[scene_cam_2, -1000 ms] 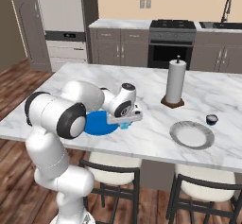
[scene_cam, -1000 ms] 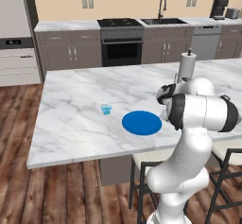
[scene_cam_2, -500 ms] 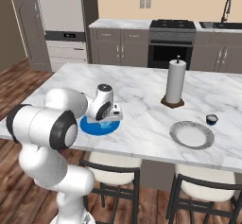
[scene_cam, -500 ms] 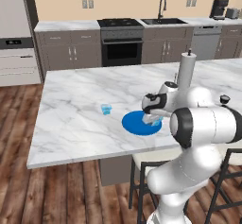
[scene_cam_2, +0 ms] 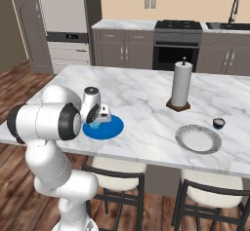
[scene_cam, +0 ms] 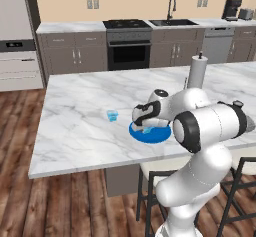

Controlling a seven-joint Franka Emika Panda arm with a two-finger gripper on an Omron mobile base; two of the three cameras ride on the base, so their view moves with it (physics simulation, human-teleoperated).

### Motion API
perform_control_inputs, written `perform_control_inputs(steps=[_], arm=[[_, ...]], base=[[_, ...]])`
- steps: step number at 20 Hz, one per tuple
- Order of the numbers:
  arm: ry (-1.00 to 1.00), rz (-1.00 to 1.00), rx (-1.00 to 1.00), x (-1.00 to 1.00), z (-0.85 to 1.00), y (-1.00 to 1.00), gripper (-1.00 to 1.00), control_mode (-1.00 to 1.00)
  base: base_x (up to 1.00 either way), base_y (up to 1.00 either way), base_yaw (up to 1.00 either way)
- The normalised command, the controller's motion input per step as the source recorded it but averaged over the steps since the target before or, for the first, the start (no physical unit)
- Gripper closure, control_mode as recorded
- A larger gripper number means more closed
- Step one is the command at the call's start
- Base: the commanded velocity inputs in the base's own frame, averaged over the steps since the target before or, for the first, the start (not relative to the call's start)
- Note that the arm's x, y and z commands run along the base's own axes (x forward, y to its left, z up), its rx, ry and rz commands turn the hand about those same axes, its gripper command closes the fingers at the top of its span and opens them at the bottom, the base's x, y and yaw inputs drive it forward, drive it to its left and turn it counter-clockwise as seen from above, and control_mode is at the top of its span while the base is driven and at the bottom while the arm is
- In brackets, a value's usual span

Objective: Place two yogurt containers on each plate.

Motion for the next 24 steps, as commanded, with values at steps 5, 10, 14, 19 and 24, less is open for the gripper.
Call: perform_control_inputs(steps=[5, 10, 14, 19, 24], arm=[[0.00, 0.00, 0.04, 0.50, -0.09, 0.01, 1.00, -1.00], [0.00, -0.01, 0.02, 0.09, -0.01, -0.17, 1.00, -1.00], [-0.03, -0.02, 0.00, 0.06, -0.11, -0.08, 1.00, -1.00], [-0.01, -0.04, 0.00, -0.01, -0.09, -0.03, 1.00, -1.00], [-0.06, -0.09, 0.00, -0.01, -0.02, 0.21, 1.00, -1.00]], base=[[0.00, 0.00, 0.00], [0.00, 0.00, 0.00], [0.00, 0.00, 0.00], [0.00, 0.00, 0.00], [0.00, 0.00, 0.00]])
